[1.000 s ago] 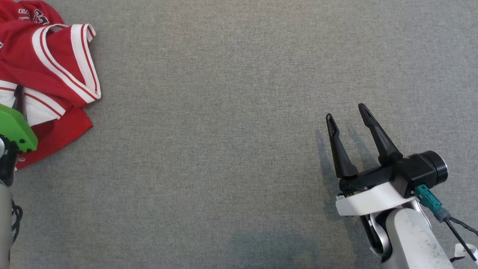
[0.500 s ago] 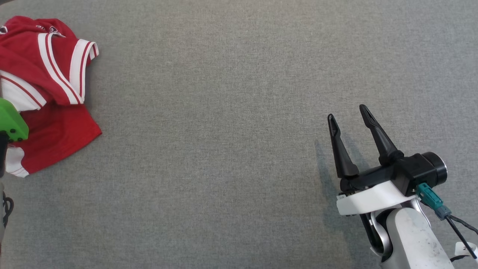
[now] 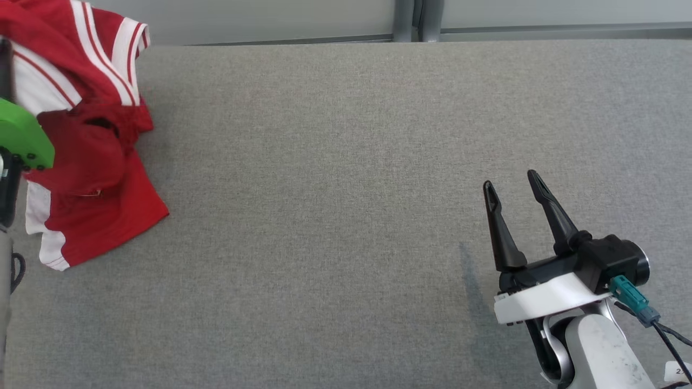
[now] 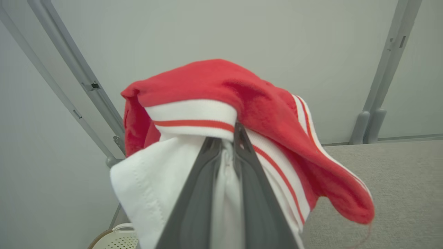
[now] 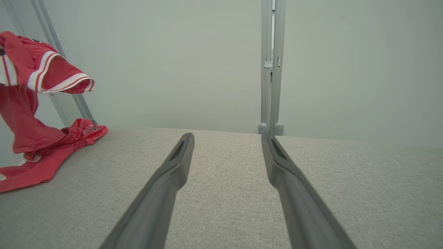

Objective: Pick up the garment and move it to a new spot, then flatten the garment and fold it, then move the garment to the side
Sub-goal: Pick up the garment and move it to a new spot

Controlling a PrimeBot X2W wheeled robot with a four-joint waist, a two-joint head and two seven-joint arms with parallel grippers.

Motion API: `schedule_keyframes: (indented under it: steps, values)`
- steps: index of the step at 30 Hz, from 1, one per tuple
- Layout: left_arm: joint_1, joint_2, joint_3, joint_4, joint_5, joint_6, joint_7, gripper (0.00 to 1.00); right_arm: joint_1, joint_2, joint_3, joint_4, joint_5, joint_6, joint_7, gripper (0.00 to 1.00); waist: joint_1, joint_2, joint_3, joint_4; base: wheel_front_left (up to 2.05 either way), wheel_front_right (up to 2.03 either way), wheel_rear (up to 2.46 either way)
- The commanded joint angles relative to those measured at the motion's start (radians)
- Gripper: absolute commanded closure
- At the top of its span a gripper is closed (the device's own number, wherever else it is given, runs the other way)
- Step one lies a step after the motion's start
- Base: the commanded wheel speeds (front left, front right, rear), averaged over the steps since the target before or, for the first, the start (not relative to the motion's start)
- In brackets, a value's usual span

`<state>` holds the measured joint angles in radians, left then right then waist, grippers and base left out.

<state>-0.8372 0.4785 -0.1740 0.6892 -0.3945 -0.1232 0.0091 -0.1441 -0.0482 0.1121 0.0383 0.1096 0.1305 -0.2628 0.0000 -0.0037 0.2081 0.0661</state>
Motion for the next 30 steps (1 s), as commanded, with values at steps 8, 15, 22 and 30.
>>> schedule_keyframes:
  steps: [8, 15, 22, 30]
  values:
    - [0.058, -0.067, -0.052, -0.143, -0.023, -0.003, 0.005, 1.0, 0.045, -0.004, -0.028, 0.002, 0.016, 0.0, -0.003, 0.0, 0.0, 0.0037, -0.078, -0.032, 0.0, 0.0, 0.0]
    - [0.145, -0.171, -0.127, -0.251, -0.031, 0.008, 0.021, 1.0, 0.063, -0.004, -0.051, 0.0, 0.021, 0.0, -0.003, 0.0, 0.0, 0.0037, -0.098, -0.067, 0.0, 0.0, 0.0]
    - [0.219, -0.299, -0.224, -0.212, -0.018, 0.019, 0.006, 1.0, 0.045, -0.004, -0.049, -0.005, 0.032, 0.0, -0.004, 0.0, 0.0, 0.0037, -0.067, -0.117, 0.0, 0.0, 0.0]
    - [0.185, -0.405, -0.285, -0.062, -0.032, 0.032, -0.075, 1.0, 0.011, -0.004, -0.03, -0.001, 0.045, 0.0, -0.004, 0.0, 0.0, 0.0037, -0.018, -0.198, 0.0, 0.0, 0.0]
